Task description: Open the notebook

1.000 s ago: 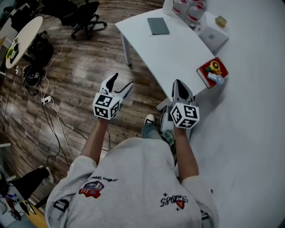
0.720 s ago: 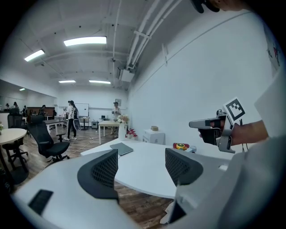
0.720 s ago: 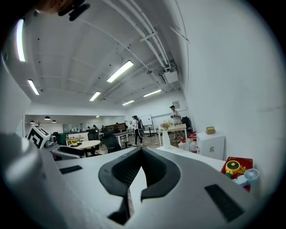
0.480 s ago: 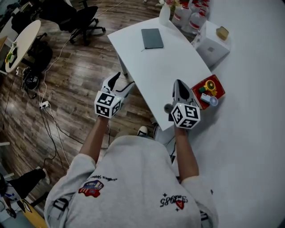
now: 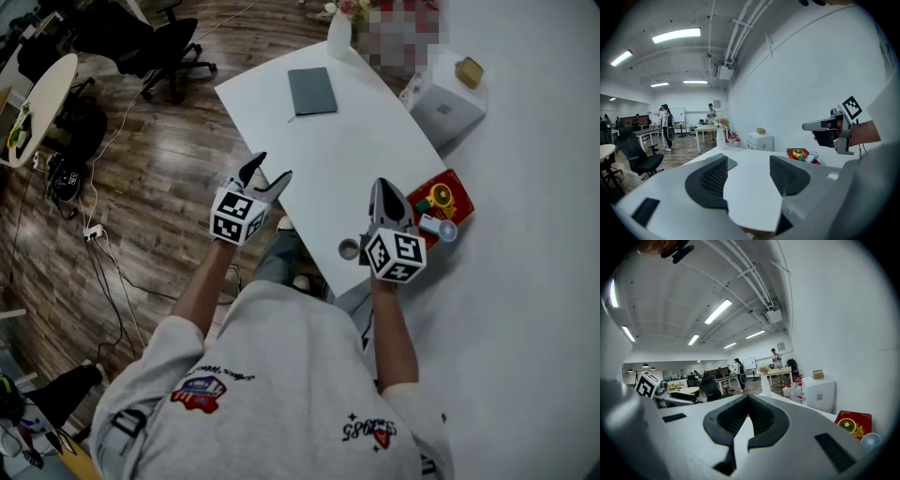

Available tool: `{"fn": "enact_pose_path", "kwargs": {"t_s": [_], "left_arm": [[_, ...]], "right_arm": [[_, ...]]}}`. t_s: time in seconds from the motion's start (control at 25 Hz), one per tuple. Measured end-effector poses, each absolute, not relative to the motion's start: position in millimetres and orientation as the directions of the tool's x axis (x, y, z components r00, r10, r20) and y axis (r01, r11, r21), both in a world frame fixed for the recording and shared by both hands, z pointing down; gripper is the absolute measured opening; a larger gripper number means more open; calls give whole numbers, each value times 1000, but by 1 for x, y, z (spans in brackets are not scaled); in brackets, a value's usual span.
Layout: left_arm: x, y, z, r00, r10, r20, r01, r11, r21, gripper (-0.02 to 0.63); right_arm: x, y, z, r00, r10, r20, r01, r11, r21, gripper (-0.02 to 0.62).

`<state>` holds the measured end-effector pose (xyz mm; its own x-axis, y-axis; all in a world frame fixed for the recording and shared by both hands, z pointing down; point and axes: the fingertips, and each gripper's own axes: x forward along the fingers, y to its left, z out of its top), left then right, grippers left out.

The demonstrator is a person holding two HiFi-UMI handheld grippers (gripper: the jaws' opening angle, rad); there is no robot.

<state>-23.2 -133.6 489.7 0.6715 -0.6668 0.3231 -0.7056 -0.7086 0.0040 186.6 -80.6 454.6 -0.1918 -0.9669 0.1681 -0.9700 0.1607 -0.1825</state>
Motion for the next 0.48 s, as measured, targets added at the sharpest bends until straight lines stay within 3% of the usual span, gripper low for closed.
{"fn": "enact_pose_path", "kwargs": {"t_s": [0.48], "left_arm": [[63,-284,537,759,-514,400,-561,-828,1,267]], "right_arm": [[240,-179,477,-71,-966,248,-985,29,-170,2]]}}
